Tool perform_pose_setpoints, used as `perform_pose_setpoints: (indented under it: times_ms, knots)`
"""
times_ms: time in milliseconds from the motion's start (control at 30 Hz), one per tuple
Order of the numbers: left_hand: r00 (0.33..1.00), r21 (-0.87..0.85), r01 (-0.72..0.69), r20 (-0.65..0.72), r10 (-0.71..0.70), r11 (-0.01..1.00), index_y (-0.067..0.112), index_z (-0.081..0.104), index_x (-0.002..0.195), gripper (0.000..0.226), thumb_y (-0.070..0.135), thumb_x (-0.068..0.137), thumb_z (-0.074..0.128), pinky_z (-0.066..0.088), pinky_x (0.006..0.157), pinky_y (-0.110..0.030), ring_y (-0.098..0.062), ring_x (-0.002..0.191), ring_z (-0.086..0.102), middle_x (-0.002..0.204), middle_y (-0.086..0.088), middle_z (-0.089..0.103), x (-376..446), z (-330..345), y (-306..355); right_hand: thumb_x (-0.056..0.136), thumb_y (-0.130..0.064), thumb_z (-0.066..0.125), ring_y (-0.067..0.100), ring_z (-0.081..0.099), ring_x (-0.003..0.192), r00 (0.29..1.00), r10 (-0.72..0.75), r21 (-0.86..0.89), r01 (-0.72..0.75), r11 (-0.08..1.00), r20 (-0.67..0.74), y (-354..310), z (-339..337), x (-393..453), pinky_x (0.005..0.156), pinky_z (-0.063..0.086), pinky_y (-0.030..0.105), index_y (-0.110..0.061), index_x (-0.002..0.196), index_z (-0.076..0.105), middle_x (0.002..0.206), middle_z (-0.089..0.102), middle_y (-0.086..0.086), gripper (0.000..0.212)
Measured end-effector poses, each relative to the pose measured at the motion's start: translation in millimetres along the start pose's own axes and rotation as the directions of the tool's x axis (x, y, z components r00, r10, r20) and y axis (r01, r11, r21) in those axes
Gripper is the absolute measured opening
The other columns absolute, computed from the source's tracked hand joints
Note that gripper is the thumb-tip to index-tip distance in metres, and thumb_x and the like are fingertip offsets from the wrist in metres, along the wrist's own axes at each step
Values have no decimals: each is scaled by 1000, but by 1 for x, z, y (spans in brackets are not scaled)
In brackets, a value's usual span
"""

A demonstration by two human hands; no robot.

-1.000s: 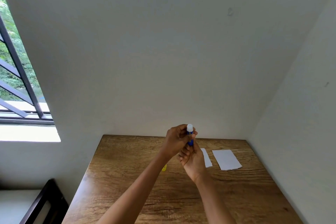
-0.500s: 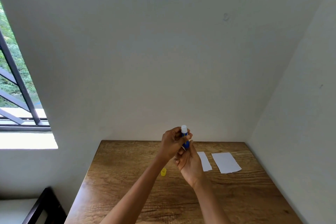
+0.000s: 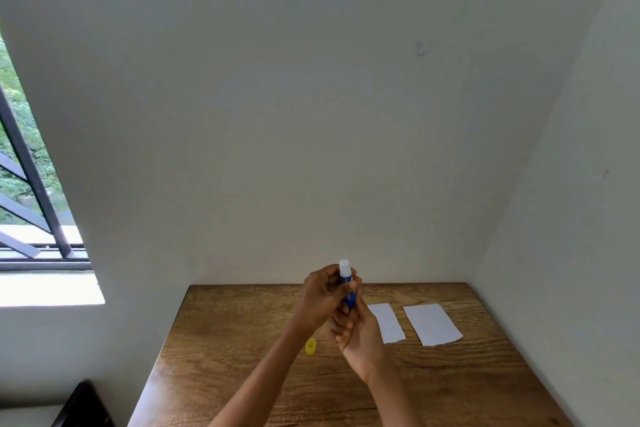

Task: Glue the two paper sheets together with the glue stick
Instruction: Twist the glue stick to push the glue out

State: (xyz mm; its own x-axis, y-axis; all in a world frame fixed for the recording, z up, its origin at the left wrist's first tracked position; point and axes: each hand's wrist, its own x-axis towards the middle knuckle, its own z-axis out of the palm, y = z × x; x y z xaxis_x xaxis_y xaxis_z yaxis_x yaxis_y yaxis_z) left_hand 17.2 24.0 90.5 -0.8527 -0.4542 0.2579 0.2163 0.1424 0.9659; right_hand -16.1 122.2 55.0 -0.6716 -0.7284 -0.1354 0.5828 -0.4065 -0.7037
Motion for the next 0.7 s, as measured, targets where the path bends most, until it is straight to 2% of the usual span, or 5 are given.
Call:
perform_pose_setpoints:
  times_ms: [267,367,467,600,700]
  knots:
    - [1000,67,7,13,-8,998,27,65,90,24,4,85,63,53,65,-12,1,79,70,78,19,74,-5,-3,-5,87,-45,46,9,37,44,999,37,78,-36,996,-1,6,-5,3,42,34,22,-10,87,61,50,41,0,38]
    - [1000,91,0,27,-2,996,26,64,91,24,3,86,63,53,62,-13,1,77,70,76,17,73,-7,-5,-6,89,-53,41,9,34,42,995,93,-78,-97,992,-44,5,-5,6,42,31,23,-13,67,56,48,40,-1,48]
    - [999,92,2,-41,2,996,25,65,95,26,1,85,63,56,76,-18,-4,85,70,88,10,72,-8,-14,-12,94,-46,42,8,47,49,982,6,-301,-64,951,-188,8,3,10,52,39,23,-17,88,63,61,55,-1,36]
    - [992,99,27,-127,-15,995,24,67,99,27,1,85,63,55,78,-18,-2,87,69,92,7,71,-15,-35,-27,93,-29,54,9,60,97,969,-228,-757,77,648,-96,17,12,15,80,49,24,-36,97,62,107,62,-5,11]
    - [986,170,56,-167,-27,984,17,69,105,24,6,85,65,52,75,-13,5,82,66,88,12,69,-20,-53,-40,87,-21,64,12,60,90,961,-274,-903,152,403,39,34,21,25,73,47,16,-31,102,60,99,60,-8,19]
